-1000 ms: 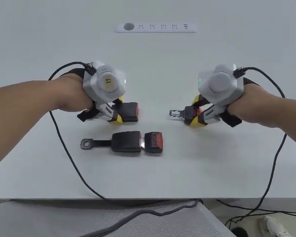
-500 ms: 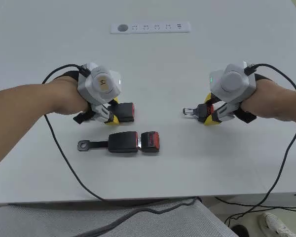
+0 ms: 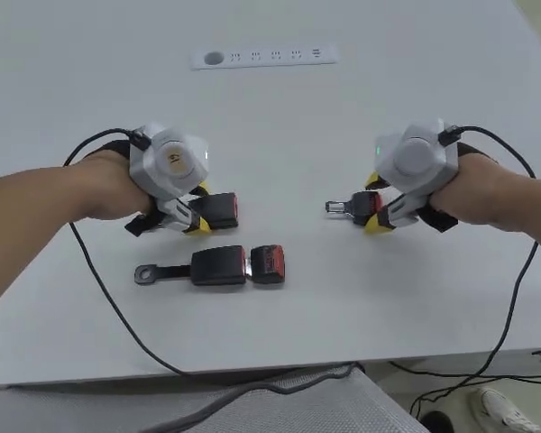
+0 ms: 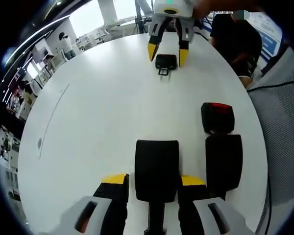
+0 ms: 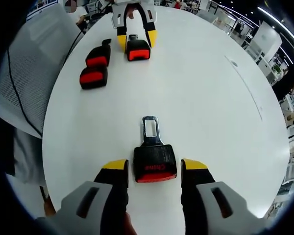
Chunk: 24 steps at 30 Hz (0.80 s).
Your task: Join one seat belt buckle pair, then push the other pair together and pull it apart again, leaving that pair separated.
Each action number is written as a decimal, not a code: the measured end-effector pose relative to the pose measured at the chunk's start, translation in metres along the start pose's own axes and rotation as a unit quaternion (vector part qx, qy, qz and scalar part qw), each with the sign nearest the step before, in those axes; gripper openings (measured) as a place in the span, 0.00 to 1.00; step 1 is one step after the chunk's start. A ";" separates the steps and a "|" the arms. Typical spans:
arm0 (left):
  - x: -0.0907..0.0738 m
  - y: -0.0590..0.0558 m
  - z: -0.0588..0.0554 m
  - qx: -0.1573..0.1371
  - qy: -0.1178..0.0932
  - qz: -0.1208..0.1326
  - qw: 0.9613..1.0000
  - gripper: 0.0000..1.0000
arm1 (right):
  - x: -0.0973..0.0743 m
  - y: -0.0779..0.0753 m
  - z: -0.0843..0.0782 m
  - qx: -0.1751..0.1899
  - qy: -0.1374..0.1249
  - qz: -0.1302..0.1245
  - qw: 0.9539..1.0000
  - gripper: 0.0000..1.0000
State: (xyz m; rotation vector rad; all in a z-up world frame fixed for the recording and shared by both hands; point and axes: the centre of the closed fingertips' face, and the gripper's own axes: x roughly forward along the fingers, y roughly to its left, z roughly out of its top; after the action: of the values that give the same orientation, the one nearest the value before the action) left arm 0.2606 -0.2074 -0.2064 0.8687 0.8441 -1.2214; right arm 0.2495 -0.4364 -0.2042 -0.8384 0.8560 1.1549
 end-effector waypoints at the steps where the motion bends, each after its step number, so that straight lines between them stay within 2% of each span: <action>1: 0.000 0.000 0.000 -0.005 0.000 0.001 1.000 0.42 | -0.001 0.001 0.001 0.005 -0.004 -0.001 1.000 0.41; 5: -0.006 -0.002 0.003 -0.017 -0.012 0.010 1.000 0.46 | -0.014 0.005 0.010 0.028 -0.029 -0.025 0.999 0.44; 7: -0.012 0.001 0.009 -0.029 -0.032 0.024 0.999 0.48 | -0.016 0.000 0.012 0.048 -0.051 -0.041 0.997 0.45; 8: -0.018 0.003 0.014 -0.042 -0.048 0.036 0.997 0.49 | -0.020 0.001 0.013 0.060 -0.062 -0.051 0.995 0.46; 10: -0.028 0.006 0.020 -0.046 -0.062 0.053 0.996 0.52 | -0.025 0.003 0.015 0.074 -0.073 -0.057 0.993 0.47; 11: -0.034 0.011 0.020 -0.046 -0.071 0.079 0.993 0.54 | -0.029 0.005 0.017 0.083 -0.083 -0.064 0.991 0.47; 12: -0.040 0.012 0.023 -0.050 -0.084 0.092 0.991 0.55 | -0.034 0.009 0.019 0.091 -0.088 -0.069 0.990 0.48; 13: -0.049 0.008 0.029 -0.060 -0.109 0.099 0.987 0.56 | -0.039 0.013 0.021 0.104 -0.099 -0.073 0.987 0.49; 15: -0.059 0.003 0.030 -0.080 -0.128 0.107 0.983 0.60 | -0.047 0.022 0.024 0.117 -0.109 -0.074 0.984 0.49; 16: -0.065 -0.002 0.028 -0.088 -0.134 0.111 0.981 0.61 | -0.044 0.022 0.019 0.123 -0.115 -0.079 0.983 0.50; 18: -0.074 -0.012 0.020 -0.094 -0.133 0.119 0.979 0.66 | -0.050 0.031 0.016 0.135 -0.122 -0.081 0.980 0.51; 19: -0.078 -0.017 0.013 -0.106 -0.137 0.121 0.977 0.68 | -0.052 0.038 0.015 0.141 -0.129 -0.083 0.978 0.52; 21: -0.083 -0.026 0.009 -0.124 -0.143 0.119 0.975 0.72 | -0.054 0.046 0.012 0.153 -0.133 -0.083 0.976 0.52; 23: -0.091 -0.041 0.003 -0.135 -0.145 0.118 0.973 0.76 | -0.059 0.059 0.010 0.158 -0.134 -0.087 0.975 0.54; 24: -0.094 -0.049 0.000 -0.142 -0.143 0.117 0.972 0.79 | -0.059 0.063 0.008 0.167 -0.137 -0.091 0.972 0.56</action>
State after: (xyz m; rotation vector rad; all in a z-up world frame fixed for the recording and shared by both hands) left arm 0.1989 -0.1740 -0.1266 0.5273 0.6412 -0.9609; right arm 0.1783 -0.4413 -0.1552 -0.4554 0.7029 0.9070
